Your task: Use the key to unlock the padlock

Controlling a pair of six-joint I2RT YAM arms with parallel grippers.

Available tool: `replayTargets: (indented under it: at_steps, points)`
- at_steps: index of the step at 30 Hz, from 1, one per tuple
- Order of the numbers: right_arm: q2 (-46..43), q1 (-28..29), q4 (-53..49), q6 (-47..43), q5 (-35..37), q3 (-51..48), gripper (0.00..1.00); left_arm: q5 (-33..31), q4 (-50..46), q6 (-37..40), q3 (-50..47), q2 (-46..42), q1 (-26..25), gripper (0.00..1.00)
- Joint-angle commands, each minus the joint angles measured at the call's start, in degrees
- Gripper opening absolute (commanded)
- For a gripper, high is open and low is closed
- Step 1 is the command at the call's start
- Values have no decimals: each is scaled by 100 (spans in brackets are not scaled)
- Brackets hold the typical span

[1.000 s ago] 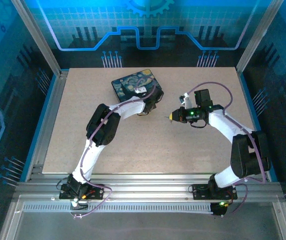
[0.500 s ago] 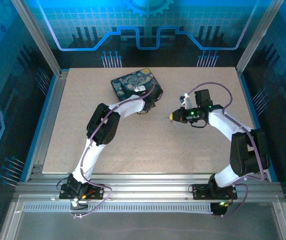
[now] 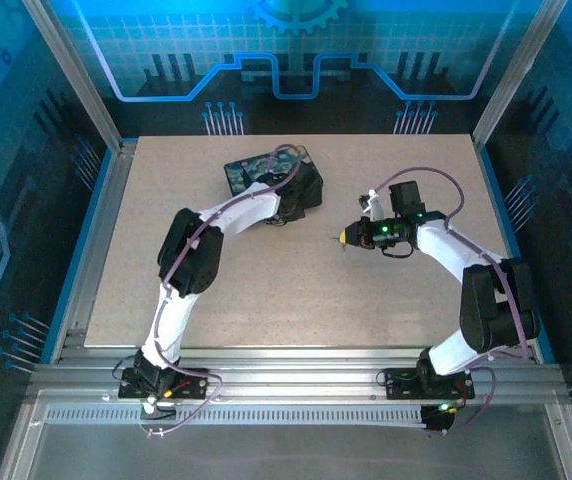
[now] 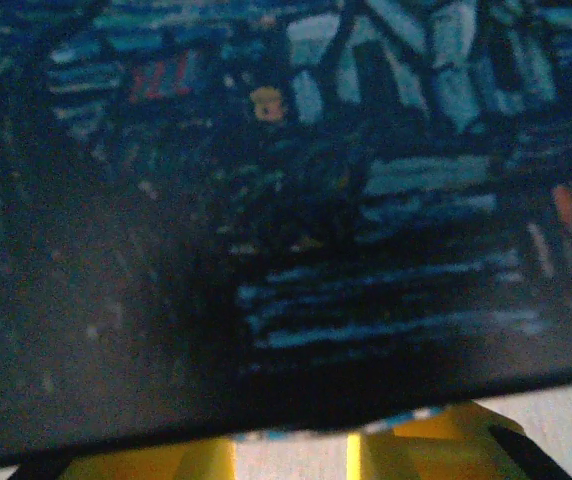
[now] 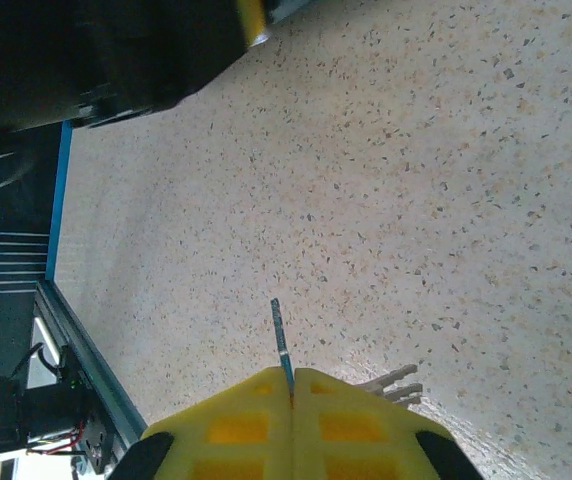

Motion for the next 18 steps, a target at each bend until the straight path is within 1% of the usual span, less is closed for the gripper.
replayTargets:
  at_steps: [1, 4, 10, 14, 18]
  points:
    - [-213, -70, -301, -20, -151, 309, 0, 930, -890, 473, 0, -799, -84, 6]
    - [-272, -33, -541, -56, -113, 597, 0, 1114, -1686, 712, 296, -998, -243, 6]
    - [-690, -5, -883, -106, -150, 897, 0, 1717, -2802, 667, 604, -1416, -252, 8]
    - [-960, 46, -1159, -249, -203, 1018, 0, 2410, -3167, 326, 633, -1575, -263, 8]
    - [-1313, 94, -1323, -285, -268, 1029, 0, 3102, -3143, -273, 381, -1772, -269, 8]
